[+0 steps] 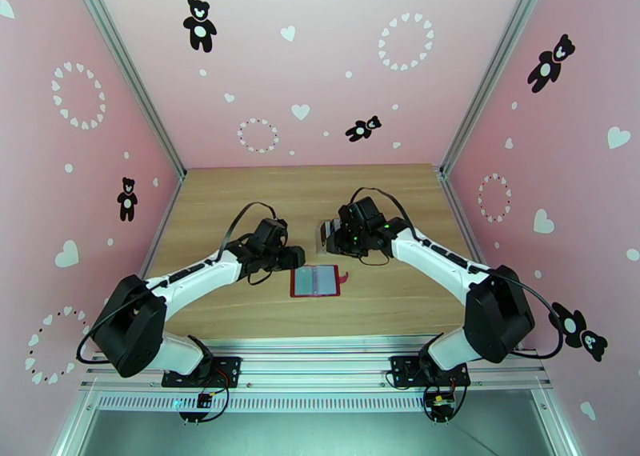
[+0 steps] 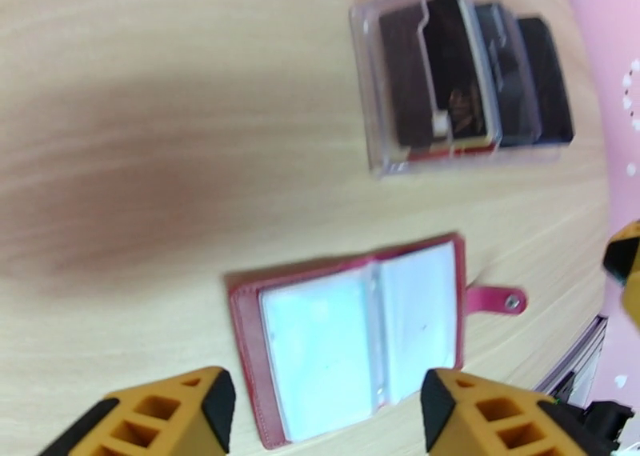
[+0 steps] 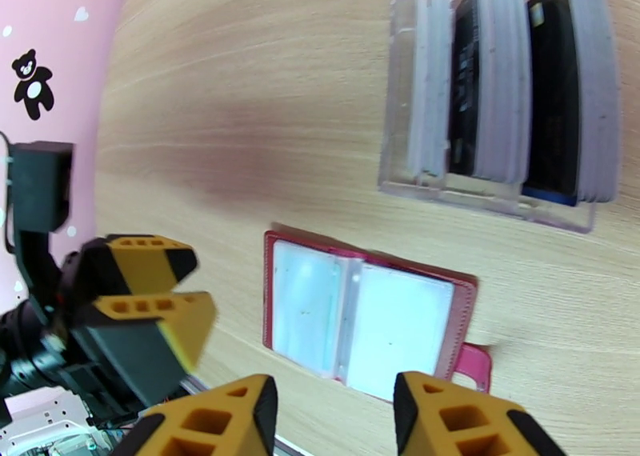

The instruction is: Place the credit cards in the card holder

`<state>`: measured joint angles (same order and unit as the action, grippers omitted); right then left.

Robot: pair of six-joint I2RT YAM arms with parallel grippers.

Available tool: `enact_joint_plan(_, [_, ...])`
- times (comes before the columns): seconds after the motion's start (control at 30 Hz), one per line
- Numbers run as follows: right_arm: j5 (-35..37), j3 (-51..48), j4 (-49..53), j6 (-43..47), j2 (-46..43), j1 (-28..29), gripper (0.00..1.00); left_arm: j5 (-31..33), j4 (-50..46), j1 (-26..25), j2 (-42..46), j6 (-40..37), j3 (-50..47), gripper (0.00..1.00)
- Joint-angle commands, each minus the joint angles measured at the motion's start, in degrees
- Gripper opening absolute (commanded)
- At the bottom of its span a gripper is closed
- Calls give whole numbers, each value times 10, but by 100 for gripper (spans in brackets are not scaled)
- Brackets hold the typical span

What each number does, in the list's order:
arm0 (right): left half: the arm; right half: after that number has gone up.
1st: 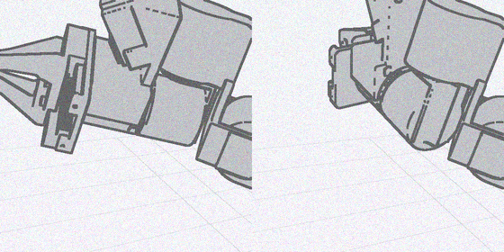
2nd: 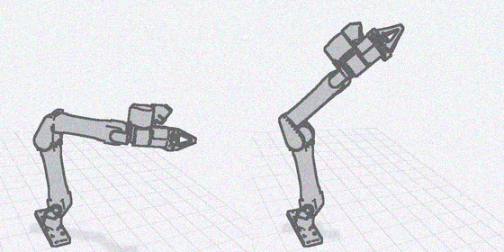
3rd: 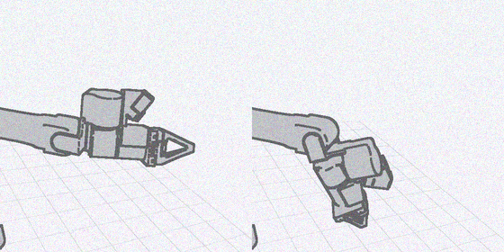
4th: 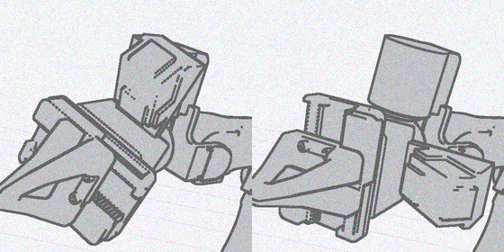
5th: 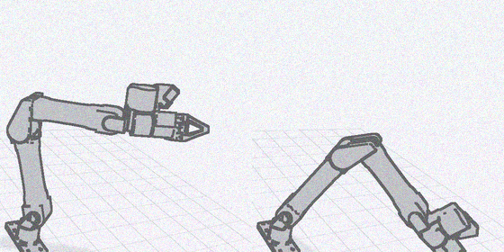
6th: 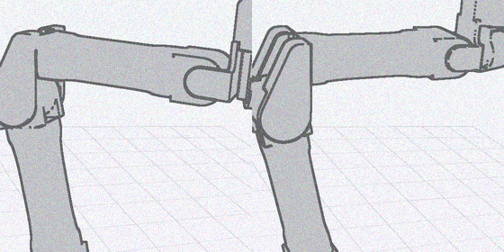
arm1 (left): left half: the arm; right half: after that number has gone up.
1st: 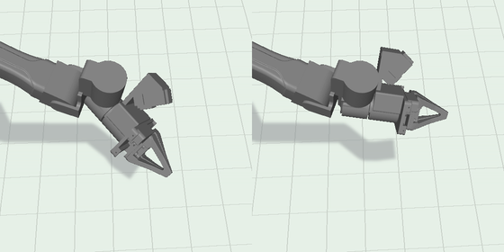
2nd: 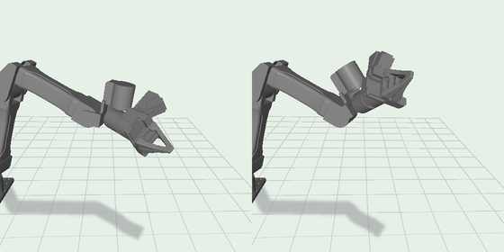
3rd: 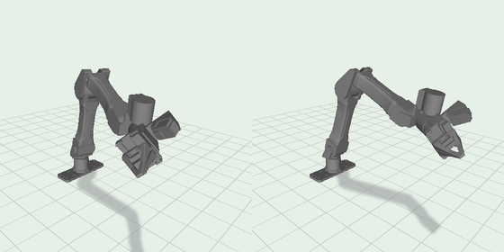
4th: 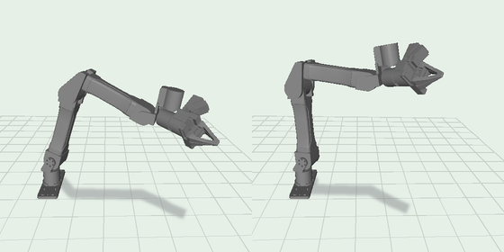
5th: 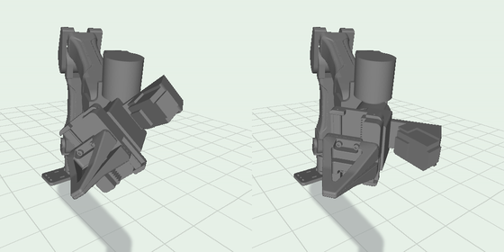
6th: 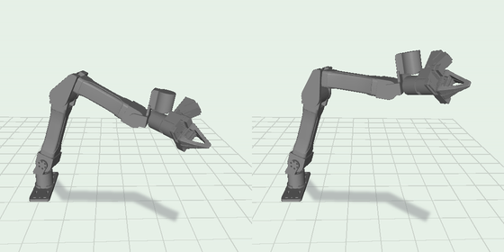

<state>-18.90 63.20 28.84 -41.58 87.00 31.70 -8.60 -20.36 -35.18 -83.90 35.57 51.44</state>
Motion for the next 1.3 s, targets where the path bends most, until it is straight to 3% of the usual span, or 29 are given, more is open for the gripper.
enact_joint_plan(0.0, [11, 7, 29, 14, -21, -12, 46, -16, 20, 9, -20, -10, 32, 69])
enact_joint_plan(0.23, [30, 19, 57, 28, -21, -33, 50, -37, 76, 18, -108, -9, 91, 70])
enact_joint_plan(0.43, [68, 41, 98, 49, -26, -43, 62, -78, 125, 36, -188, -2, 137, 70])
enact_joint_plan(0.77, [112, 70, 154, 76, -29, -60, 62, -116, 145, 52, -262, -15, 187, 68])
enact_joint_plan(1.27, [179, 144, 204, 112, 16, -65, 64, -144, 218, 55, -304, -15, 154, 66])
